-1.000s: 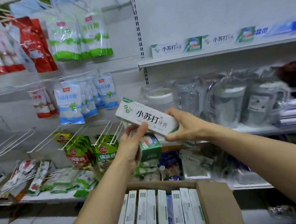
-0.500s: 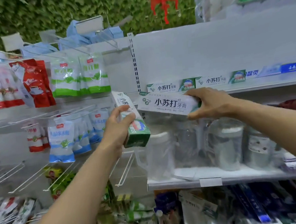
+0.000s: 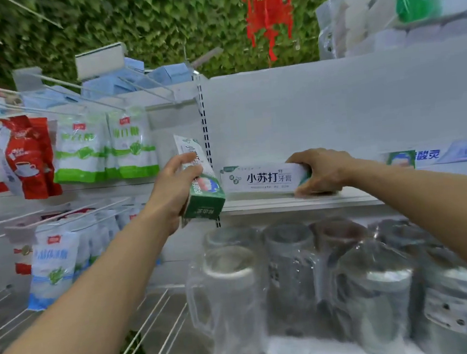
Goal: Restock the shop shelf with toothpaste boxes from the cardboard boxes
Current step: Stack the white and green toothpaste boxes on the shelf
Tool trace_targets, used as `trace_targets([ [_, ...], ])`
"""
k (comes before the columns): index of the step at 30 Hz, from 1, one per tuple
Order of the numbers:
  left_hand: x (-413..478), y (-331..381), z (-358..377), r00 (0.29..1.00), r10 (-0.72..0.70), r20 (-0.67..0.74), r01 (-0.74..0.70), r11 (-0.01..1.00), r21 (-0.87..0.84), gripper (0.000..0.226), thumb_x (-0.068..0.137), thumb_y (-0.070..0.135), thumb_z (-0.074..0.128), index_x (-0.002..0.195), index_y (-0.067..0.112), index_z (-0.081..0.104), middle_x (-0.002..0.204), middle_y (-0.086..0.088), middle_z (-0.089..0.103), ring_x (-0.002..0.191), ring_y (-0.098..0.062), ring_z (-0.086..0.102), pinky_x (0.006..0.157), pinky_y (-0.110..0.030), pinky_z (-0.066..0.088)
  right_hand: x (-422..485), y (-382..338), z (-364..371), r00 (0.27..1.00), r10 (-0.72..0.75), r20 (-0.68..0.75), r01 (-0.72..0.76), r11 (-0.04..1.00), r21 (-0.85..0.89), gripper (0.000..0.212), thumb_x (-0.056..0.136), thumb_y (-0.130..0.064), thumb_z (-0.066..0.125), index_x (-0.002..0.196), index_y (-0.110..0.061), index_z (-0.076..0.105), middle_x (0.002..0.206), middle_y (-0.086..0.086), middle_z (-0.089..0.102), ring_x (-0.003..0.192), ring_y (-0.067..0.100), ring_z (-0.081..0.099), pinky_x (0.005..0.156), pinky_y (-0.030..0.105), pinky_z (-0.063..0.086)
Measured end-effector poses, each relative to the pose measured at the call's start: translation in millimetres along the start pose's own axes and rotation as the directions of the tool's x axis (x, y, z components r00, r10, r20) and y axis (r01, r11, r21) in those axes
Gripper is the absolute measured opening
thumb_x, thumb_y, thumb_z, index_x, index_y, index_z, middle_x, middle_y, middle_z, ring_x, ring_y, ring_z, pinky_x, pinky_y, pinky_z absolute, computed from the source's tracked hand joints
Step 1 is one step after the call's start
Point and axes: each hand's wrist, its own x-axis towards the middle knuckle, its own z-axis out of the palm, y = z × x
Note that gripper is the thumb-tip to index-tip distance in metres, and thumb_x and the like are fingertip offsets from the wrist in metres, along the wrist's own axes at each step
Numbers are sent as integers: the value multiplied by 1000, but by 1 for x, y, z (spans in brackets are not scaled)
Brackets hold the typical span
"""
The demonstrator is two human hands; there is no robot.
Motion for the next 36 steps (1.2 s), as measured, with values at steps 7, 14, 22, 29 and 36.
trace_targets([
  [7,23,-13,16,999,-41,-7,41,999,-36,29,96,16,55,121,29,59,87,-5,65,49,-14,66,45,-27,53,39,11,19,996,-63,70,66,997,-47,63,81,-43,67,138,-40,41,132,-7,53,123,21,46,98,45,42],
  [14,37,-19,26,1000,-19,13,19,1000,7,27,95,18,56,115,35,61,109,-11,68,71,-24,69,65,-35,57,56,14,36,997,-75,19,76,992,-103,63,86,-41,60,142,-40,34,140,-5,48,130,21,41,100,47,40],
  [22,41,-24,30,997,-36,72,38,999,-26,54,94,21,59,138,46,38,116,-9,68,70,-21,72,58,-35,57,63,15,42,995,-97,19,99,985,-141,64,90,-39,57,147,-32,29,151,-7,36,136,19,36,110,44,27],
  [29,46,-21,43,998,-30,62,27,998,61,60,81,9,73,134,10,45,117,-13,67,67,-16,72,54,-27,55,48,10,33,953,-213,-213,243,962,125,75,94,-14,55,152,-30,10,160,0,10,143,22,20,114,42,27],
  [36,37,-9,104,984,171,46,-173,983,67,57,80,5,73,124,19,40,121,-2,60,91,-15,68,69,-29,57,18,-21,-22,993,111,39,-100,625,775,74,85,-63,54,141,-16,42,132,7,55,110,22,59,89,45,53],
])
